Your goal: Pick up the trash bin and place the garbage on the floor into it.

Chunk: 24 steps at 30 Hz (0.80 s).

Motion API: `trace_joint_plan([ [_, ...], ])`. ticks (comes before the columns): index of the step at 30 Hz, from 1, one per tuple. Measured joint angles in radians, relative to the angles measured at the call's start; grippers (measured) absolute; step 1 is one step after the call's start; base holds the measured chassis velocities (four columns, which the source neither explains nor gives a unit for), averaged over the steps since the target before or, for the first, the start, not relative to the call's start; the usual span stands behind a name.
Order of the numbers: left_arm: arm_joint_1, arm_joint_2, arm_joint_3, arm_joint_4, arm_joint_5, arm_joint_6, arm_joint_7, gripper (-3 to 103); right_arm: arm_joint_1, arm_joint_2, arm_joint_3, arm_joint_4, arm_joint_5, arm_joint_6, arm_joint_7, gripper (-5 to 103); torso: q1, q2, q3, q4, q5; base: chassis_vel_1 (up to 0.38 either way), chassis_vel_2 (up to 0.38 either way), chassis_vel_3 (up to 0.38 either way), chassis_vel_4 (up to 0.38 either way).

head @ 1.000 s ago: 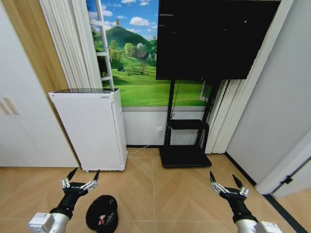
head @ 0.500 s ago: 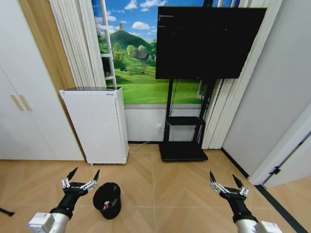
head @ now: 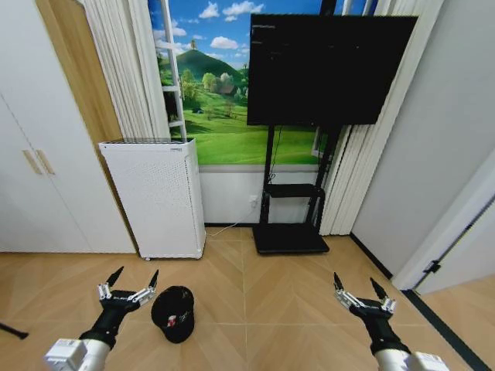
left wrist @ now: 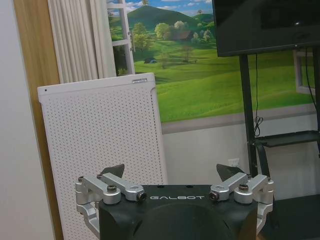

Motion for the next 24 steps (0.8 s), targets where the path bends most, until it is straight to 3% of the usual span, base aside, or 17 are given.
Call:
trace_joint_plan([
  [24, 0.000, 0.000, 0.000, 0.000, 0.000, 0.000, 0.000, 100, 0.000, 0.000, 0.000, 0.000, 0.000, 0.000, 0.000, 100, 0.000, 0.000, 0.000, 0.0001, -0.0003, 0.015, 0.015, -0.012, -0.012],
])
